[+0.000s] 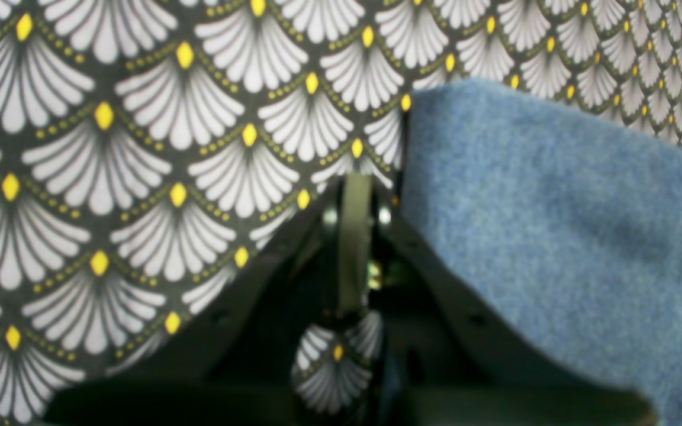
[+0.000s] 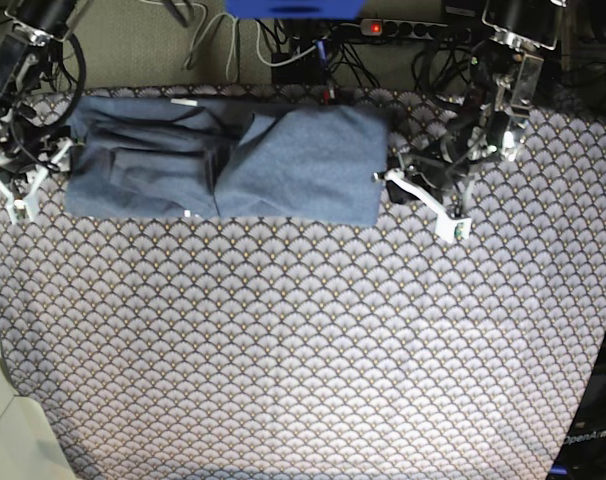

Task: Fold the T-shirt properly
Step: 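Reposition the right gripper onto the strip's other end and grasp it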

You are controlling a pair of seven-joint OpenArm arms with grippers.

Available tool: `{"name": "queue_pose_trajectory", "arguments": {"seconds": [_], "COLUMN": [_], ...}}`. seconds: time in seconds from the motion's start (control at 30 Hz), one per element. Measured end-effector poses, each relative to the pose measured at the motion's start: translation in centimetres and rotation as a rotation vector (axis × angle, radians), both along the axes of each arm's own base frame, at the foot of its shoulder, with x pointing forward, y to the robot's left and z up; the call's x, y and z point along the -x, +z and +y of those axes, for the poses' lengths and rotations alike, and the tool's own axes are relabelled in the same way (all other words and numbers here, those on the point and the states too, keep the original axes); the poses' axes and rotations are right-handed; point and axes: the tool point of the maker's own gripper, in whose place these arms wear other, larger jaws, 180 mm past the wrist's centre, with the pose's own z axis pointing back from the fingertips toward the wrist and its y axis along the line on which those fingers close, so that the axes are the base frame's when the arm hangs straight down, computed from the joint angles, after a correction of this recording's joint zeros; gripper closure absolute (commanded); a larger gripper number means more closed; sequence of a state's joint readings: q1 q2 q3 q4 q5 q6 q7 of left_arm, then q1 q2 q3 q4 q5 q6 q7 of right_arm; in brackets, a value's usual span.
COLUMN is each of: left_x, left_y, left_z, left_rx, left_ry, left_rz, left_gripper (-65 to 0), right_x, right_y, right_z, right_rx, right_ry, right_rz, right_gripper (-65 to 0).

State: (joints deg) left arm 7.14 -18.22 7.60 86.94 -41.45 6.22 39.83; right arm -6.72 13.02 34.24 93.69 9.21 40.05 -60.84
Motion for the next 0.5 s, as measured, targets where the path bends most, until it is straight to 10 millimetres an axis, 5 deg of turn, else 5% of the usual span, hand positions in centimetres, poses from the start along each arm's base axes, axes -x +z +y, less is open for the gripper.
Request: {"name": "queue_pose_trajectory", "arguments": {"seconds": [0.5], "left_x": [0.1], "left_y": [0.0], "left_z": [0.0], "left_rx": [0.001], "left_ry": [0.002], "left_rz": [-0.001], "left_gripper": [-0.4], "right_x": [0.4], "right_y": [-2.6], "right_z": [0.5], "right_rx": [-0.076], "right_ry": [-0.029], "right_rz": [0.048], "right_gripper": [-40.9]}}
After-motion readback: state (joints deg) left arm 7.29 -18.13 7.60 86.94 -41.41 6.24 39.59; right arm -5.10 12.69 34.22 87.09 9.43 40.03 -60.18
